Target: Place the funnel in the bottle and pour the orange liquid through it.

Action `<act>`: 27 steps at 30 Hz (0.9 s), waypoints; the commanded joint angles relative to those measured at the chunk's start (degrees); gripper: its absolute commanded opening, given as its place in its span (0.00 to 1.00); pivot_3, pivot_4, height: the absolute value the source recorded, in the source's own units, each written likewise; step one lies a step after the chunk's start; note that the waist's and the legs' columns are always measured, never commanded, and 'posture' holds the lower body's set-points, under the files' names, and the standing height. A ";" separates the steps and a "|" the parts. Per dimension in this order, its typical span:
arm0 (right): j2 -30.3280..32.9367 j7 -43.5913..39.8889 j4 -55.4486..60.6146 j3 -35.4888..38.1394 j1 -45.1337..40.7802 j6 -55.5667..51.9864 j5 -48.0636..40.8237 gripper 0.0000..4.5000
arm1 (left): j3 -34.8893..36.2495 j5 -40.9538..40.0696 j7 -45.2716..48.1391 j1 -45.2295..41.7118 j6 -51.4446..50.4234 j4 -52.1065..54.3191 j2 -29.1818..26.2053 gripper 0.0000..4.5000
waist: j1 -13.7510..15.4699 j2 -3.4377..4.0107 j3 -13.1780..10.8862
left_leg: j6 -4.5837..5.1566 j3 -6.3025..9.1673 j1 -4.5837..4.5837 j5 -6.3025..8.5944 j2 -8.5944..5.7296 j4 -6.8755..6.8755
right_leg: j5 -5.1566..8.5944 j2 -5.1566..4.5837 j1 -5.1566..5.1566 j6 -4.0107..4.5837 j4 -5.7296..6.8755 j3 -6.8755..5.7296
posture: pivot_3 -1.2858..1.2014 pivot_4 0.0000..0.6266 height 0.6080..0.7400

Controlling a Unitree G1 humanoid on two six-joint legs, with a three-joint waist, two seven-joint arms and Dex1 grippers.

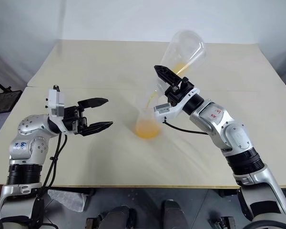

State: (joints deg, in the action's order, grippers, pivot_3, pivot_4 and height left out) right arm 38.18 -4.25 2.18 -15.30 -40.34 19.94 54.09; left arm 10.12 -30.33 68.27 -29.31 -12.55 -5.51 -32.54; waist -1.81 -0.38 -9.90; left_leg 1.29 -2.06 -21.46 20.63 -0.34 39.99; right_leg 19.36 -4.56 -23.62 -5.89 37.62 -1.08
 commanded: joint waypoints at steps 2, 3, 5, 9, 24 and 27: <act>-0.06 1.43 2.33 1.75 -1.30 -0.02 0.07 0.58 | 0.56 -1.45 -0.50 -0.10 -0.10 1.24 -0.03 1.00 | 0.00 0.00 0.00 | 0.00 0.00 0.00 0.00 0.00 0.00 | 0.00 0.00 0.00 0.00 0.00 0.00 | 0.52 0.24 1.00; -0.07 1.43 2.28 1.73 -1.32 0.00 0.11 0.58 | 0.48 -1.50 -0.55 -0.04 -0.16 1.40 0.09 1.00 | 0.01 0.00 0.00 | 0.00 0.00 0.00 0.00 0.00 0.00 | 0.00 0.00 0.00 0.00 0.00 0.00 | 0.52 0.24 1.00; -0.07 1.41 2.24 1.72 -1.30 0.06 0.16 0.58 | 0.39 -1.53 -0.66 0.03 -0.23 1.62 0.24 1.00 | 0.00 0.00 0.00 | 0.00 0.00 0.00 0.00 0.00 0.00 | 0.00 0.00 0.00 0.00 0.00 0.00 | 0.52 0.24 1.00; 0.03 1.55 1.91 1.68 -1.25 0.16 0.41 0.58 | 0.28 -1.50 -0.94 -0.09 -0.37 1.81 0.51 1.00 | 0.00 0.00 0.00 | 0.00 0.00 0.00 0.00 0.00 0.00 | 0.00 0.00 0.00 0.00 0.00 0.00 | 0.52 0.24 1.00; 0.35 1.78 1.37 1.68 -1.24 0.21 1.15 0.58 | 0.05 -1.73 -1.10 0.02 -0.76 2.39 1.08 1.00 | 0.00 0.00 0.00 | 0.00 0.00 0.00 0.00 0.00 0.00 | 0.00 0.00 0.00 0.00 0.01 0.00 | 0.52 0.24 1.00; 0.40 1.78 1.35 1.69 -1.24 0.27 1.30 0.58 | 0.04 -1.76 -1.11 0.02 -0.80 2.41 1.15 1.00 | 0.00 0.00 0.00 | 0.00 0.00 0.00 0.00 0.00 0.00 | 0.00 0.00 0.00 0.00 0.01 0.00 | 0.52 0.24 1.00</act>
State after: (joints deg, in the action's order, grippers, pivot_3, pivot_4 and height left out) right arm 38.18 -4.12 2.11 -15.30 -40.34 20.08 55.53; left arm 10.06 -30.45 67.23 -29.30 -13.36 -5.17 -31.50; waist -1.81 -0.38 -9.90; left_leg 1.29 -2.06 -21.46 20.63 -0.34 39.99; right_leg 19.36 -4.56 -23.62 -5.89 37.62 -1.08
